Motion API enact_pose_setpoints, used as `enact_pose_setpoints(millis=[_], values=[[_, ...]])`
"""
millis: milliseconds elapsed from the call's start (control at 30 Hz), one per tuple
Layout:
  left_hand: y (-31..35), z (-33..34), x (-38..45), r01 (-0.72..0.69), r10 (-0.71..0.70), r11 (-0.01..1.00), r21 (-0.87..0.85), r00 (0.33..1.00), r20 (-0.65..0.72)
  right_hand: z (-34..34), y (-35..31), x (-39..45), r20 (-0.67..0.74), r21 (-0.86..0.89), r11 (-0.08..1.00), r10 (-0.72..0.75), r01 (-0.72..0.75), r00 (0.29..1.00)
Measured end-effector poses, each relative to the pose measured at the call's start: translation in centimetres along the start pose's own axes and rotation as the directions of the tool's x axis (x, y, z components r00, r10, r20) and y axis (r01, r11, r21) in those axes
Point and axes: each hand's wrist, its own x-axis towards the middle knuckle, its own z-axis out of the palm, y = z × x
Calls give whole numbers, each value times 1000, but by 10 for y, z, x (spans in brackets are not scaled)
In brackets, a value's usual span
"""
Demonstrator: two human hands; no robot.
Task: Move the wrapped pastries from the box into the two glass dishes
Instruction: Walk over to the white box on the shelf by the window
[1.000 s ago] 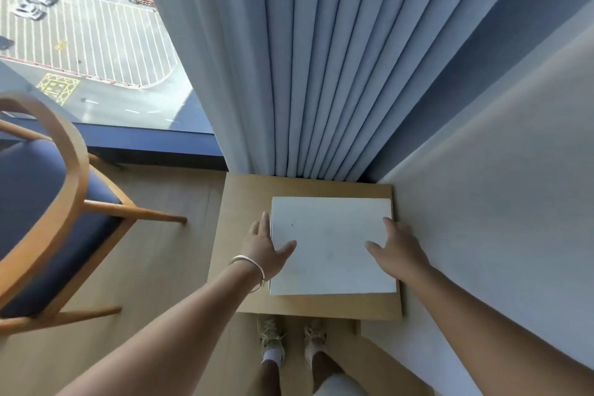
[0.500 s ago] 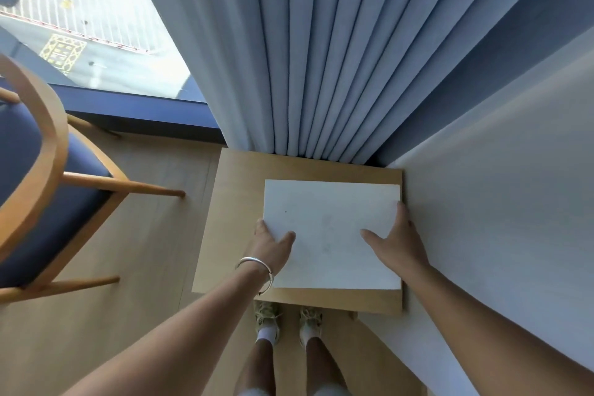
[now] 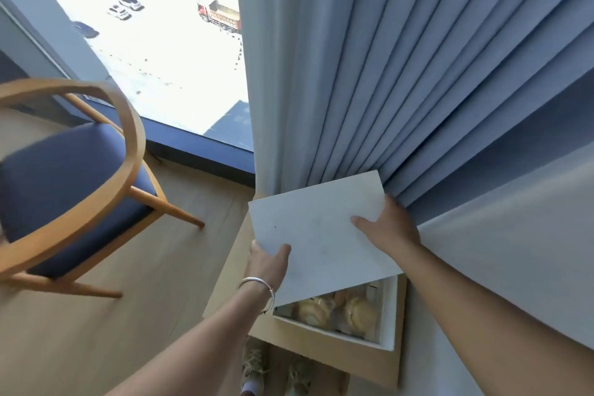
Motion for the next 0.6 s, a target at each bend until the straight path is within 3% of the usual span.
enact_pose_setpoints(millis=[300, 600], values=[[-34, -81, 6, 90, -137, 972, -218, 968, -212, 66, -108, 7, 152, -178, 954, -215, 241, 965], [-108, -103, 23, 241, -363, 899, -366, 876, -316, 165, -151, 16, 355, -307, 850, -315, 428, 880]])
